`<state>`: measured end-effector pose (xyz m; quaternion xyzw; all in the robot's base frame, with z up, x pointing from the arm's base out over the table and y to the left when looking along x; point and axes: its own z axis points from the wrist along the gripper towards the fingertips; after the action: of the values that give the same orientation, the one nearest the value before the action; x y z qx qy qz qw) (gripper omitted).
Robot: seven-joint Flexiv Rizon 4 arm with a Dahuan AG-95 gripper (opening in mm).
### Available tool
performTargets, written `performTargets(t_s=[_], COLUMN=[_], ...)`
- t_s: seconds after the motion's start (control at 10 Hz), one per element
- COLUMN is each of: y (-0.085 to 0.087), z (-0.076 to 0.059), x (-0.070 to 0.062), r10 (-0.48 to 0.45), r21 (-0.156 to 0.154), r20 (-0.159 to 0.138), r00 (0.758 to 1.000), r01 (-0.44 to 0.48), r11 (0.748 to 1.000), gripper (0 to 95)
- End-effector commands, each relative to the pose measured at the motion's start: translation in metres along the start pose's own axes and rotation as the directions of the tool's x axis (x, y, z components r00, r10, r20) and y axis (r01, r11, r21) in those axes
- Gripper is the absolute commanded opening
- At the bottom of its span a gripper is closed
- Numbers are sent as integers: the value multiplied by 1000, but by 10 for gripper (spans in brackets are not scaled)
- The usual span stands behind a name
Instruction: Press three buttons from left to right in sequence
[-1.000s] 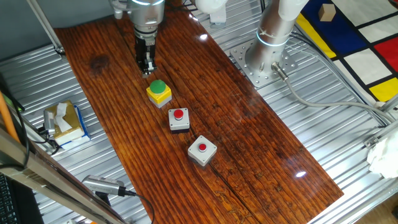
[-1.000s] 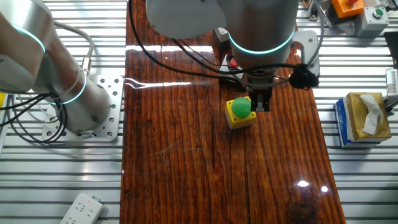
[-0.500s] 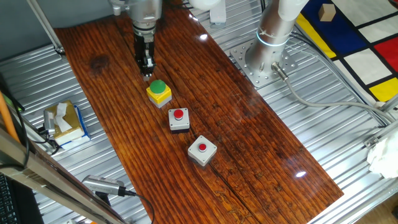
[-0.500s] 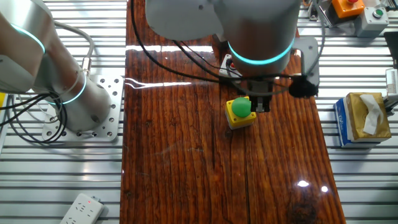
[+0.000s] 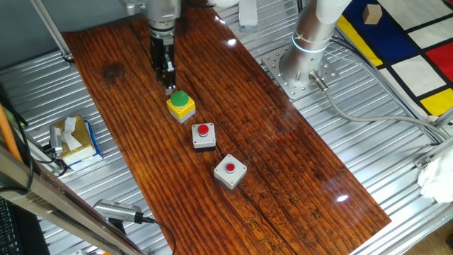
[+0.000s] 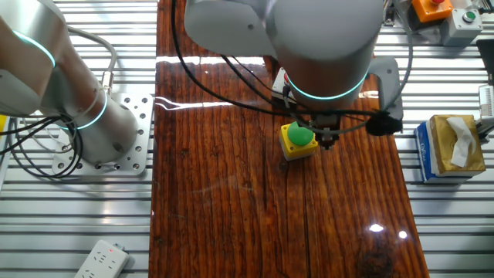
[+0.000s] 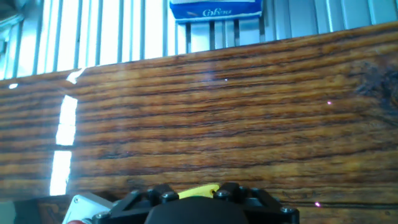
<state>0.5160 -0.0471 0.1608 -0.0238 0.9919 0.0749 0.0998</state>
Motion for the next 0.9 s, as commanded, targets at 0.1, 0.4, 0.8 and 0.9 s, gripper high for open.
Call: performTargets(t_s=[0.1,0.4,0.8,0.9], y=[1,9,10,9], z=[1,7,19,22], x=[0,1,4,5], r10=[-34,-78,-69,-72], r21=[168,247,224,221], r20=[-47,-69,-70,-69], r00=[998,995,995,995], r01=[41,93,83,85], r11=[985,965,971,971], gripper=[760,760,760,760])
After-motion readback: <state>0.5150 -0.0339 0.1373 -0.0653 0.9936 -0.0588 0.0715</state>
